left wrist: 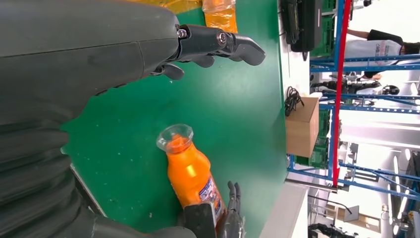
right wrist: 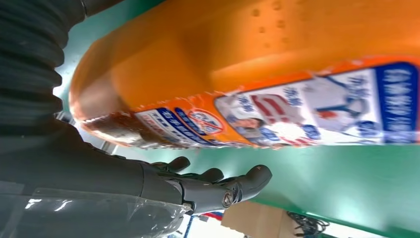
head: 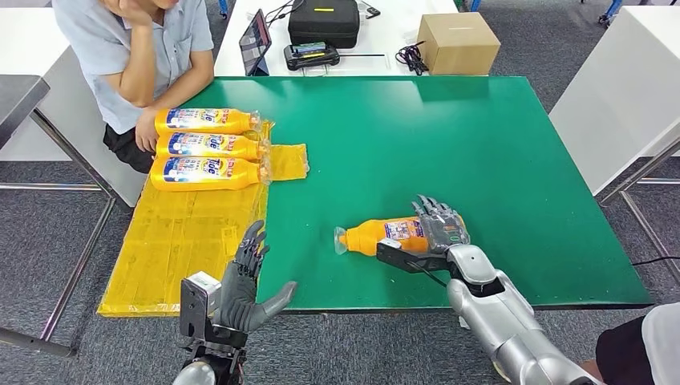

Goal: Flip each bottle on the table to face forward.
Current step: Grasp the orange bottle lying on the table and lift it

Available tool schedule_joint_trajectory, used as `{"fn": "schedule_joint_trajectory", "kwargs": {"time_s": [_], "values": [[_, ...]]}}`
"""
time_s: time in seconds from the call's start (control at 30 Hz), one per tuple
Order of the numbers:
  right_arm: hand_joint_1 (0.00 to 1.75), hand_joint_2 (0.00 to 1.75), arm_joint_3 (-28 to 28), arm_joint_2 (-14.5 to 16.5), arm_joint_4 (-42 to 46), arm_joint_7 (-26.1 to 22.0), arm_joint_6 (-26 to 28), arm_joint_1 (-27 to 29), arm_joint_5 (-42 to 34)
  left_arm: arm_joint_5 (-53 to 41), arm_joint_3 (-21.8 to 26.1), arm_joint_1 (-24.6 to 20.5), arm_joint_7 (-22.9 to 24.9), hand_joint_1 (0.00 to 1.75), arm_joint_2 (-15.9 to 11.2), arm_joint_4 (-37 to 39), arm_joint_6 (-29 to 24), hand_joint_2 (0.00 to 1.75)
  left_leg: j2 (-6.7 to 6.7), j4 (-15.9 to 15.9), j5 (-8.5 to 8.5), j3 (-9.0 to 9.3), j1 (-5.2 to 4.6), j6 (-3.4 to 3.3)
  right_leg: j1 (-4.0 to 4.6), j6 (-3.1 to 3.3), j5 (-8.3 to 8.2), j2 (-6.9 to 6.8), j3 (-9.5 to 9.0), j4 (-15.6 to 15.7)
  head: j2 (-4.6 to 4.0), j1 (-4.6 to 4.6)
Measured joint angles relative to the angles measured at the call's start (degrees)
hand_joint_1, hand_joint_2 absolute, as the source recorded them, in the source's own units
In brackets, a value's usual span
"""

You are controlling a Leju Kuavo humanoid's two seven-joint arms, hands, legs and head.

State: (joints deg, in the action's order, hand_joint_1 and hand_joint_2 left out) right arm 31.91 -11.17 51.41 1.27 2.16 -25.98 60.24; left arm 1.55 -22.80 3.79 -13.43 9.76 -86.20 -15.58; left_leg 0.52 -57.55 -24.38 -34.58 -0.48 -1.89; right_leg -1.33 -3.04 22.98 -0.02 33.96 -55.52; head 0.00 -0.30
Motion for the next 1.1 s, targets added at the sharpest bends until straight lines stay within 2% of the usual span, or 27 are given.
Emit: {"fn": "schedule_joint_trajectory", "kwargs": {"time_s": [0.27,0.3,0.37,0.4,0.43,0.5,0.87,1.1], "values": [[0.00,1.75,1.6,-0.9,-2.1,2.3,-2.1,-2.2,0.4,0.2,0.1,0.1,0.7,0.00,-0.2,0.0,0.0,1.75,0.00,0.0,0.00,0.16,0.00,0.00,0.00,0.00,0.00,0.00,-0.15,0.0,0.00,0.00],[0.13,1.75,1.7,-1.0,-2.4,2.4,-2.3,-2.5,0.3,0.3,0.1,0.1,0.8,0.00,-0.3,0.0,0.0,1.75,0.00,0.0,0.00,0.18,0.00,0.00,0.00,0.00,0.00,0.00,-0.17,0.0,0.00,0.00],[0.85,1.75,1.8,-1.2,-2.7,2.3,-2.6,-2.8,0.1,0.4,0.1,0.2,0.9,0.00,-0.4,0.0,0.0,1.75,0.00,0.0,0.00,0.20,0.00,0.00,0.00,0.00,0.00,0.00,-0.19,0.0,0.00,0.00],[1.28,1.75,1.9,-1.3,-2.9,2.2,-2.9,-2.9,-0.3,0.4,0.1,0.2,0.9,0.00,-0.4,0.0,0.0,1.75,0.00,0.0,0.00,0.21,0.00,0.00,0.00,0.00,0.00,0.00,-0.20,0.0,0.00,0.00],[1.59,1.75,2.0,-1.4,-3.1,2.0,-3.2,-3.0,-0.8,0.4,0.1,0.2,0.9,0.00,-0.5,0.0,0.1,1.75,0.00,0.0,0.00,0.21,0.00,0.00,0.00,0.00,0.00,0.00,-0.20,0.0,0.00,0.00],[1.75,1.75,2.1,-1.5,-3.6,1.3,-4.0,-3.1,-2.0,0.5,0.1,0.1,0.9,0.00,-0.5,0.0,0.3,1.75,-0.01,0.0,0.00,0.23,0.00,0.00,0.00,0.00,0.00,0.00,-0.21,0.0,0.00,0.00],[1.75,1.75,1.7,-2.0,-8.3,-2.5,-5.3,-5.8,-9.1,1.0,0.0,-0.8,0.4,0.00,-0.5,1.2,1.1,1.75,0.01,0.0,0.00,0.32,0.00,-0.01,0.00,0.00,0.00,0.00,-0.29,0.0,0.00,-0.01],[1.75,1.75,1.1,-1.7,-10.2,-5.1,-3.1,-5.9,-12.2,1.0,-0.2,-1.8,-0.3,0.00,-0.5,2.2,1.1,1.75,0.01,0.0,-0.01,0.45,0.00,-0.01,0.00,0.00,0.01,0.00,-0.42,0.0,0.00,0.01]]}}
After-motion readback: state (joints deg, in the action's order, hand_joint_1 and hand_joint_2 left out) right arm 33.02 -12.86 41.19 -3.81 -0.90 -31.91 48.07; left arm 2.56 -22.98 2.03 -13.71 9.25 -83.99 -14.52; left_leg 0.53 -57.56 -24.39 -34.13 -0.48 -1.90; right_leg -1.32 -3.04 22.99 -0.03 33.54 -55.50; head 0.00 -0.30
